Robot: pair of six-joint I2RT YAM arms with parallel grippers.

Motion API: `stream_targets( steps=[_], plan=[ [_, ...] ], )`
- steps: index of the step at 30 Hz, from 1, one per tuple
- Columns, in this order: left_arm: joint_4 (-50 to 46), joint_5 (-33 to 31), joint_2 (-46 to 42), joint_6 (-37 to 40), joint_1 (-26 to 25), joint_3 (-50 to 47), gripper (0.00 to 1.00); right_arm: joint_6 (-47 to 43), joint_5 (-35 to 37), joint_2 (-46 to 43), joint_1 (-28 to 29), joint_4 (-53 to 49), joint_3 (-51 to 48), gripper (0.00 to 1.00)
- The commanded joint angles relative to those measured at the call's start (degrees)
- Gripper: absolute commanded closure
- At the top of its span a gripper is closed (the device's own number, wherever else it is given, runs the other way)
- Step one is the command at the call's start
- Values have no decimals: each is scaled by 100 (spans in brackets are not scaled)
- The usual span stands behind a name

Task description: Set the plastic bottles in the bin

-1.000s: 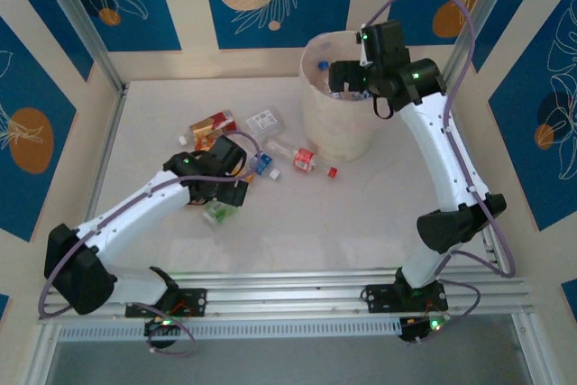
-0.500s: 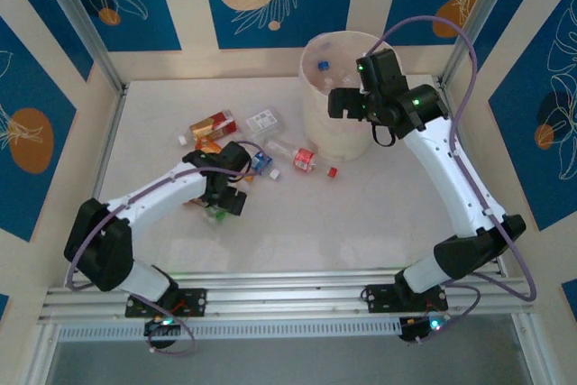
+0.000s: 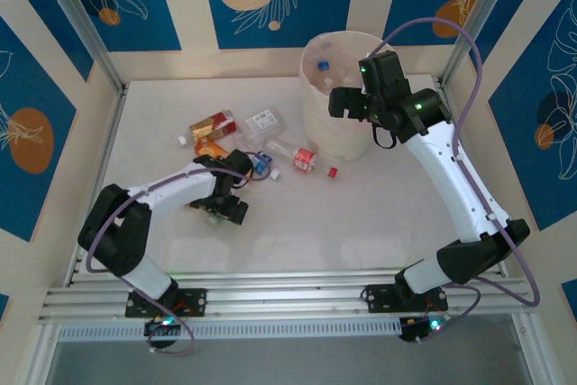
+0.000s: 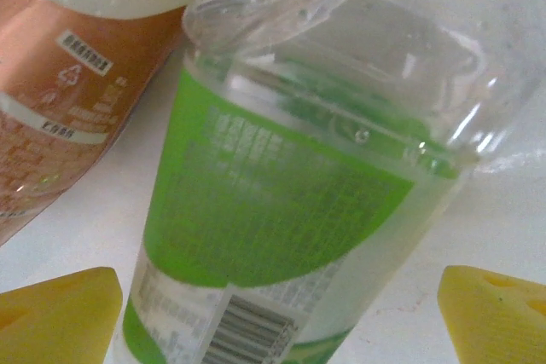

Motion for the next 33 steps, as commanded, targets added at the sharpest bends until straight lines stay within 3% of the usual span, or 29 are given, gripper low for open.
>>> stream_targets(
  steps=[1,4,17,24,33],
  plan=[
    [127,206,137,108,77,-32,7,110,85,-70,37,125,-39,1],
    [204,366,151,113,77,-48,14,115,95,-71,37,107,-40,1],
    [700,788,163,21,68,-321,18,119,90,-71,59,116,-39,1],
    [703,697,167,-27,68,-349,41,132,86,-74,63,135,-50,1],
    [447,814,-562,-30,-41,-92,46,155,-3,-180,97,134,-80,1]
  ],
)
